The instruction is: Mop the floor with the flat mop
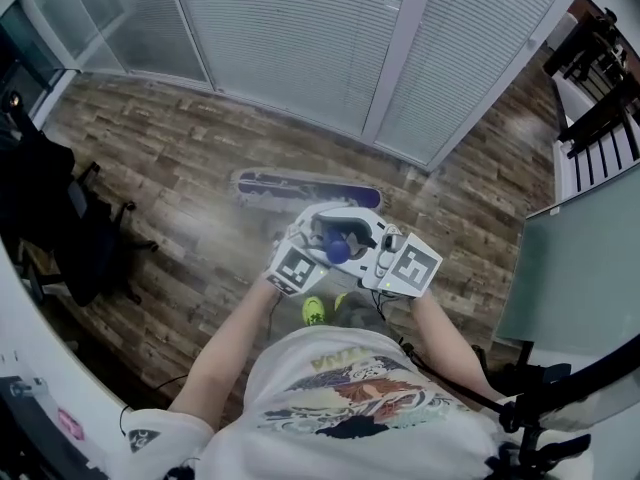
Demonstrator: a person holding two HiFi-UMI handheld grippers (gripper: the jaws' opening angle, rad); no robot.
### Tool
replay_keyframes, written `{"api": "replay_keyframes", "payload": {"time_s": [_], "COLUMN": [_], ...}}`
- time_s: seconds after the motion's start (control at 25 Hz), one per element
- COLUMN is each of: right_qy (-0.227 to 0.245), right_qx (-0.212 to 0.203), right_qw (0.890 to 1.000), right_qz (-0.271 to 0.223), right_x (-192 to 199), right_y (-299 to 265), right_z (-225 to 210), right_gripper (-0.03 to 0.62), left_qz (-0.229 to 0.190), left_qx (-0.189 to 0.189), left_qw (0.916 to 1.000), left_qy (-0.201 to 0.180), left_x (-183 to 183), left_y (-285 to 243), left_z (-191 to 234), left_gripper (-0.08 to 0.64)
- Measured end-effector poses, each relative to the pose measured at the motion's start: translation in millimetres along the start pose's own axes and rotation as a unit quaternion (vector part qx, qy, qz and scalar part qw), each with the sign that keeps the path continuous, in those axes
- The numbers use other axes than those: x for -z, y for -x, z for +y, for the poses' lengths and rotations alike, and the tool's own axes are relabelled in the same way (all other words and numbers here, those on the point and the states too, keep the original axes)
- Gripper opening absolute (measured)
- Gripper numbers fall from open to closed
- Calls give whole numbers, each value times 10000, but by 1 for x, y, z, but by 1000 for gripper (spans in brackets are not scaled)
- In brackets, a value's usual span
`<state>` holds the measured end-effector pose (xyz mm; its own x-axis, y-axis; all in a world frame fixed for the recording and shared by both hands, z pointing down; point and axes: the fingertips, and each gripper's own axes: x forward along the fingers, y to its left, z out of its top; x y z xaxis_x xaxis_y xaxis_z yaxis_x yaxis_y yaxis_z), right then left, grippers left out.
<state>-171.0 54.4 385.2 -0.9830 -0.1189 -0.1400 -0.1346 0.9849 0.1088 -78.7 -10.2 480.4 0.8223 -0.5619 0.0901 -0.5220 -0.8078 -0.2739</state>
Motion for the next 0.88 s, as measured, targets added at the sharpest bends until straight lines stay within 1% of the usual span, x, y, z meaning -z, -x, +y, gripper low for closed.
{"api": "replay_keyframes", "payload": {"time_s": [0.2, 0.4, 0.6, 0.68, 0.88], "right_qy": [-117, -237, -298, -348, -428], "right_qx": [-96, -144, -432, -457, -354], "right_qw": [9999, 9994, 9985, 9982, 9984], "right_qz": [-71, -192, -168, -173, -113], "right_x": [8, 10, 25, 32, 50], "right_y": [-21, -39, -51, -53, -49], "right_z": [-29, -67, -105, -127, -199], "right_gripper": [183, 189, 200, 204, 209], "left_qz": [-57, -86, 2, 74, 176], "left_qx": [-121, -126, -82, -34, 131], "left_qw": [9999, 9998, 9998, 9998, 9997], "left_qy": [87, 133, 192, 176, 99], "left_x": [15, 23, 46, 55, 70], "left_y": [-5, -18, -39, -52, -102], "left_z": [35, 76, 111, 128, 180], "left_gripper": [71, 71, 71, 71, 78]}}
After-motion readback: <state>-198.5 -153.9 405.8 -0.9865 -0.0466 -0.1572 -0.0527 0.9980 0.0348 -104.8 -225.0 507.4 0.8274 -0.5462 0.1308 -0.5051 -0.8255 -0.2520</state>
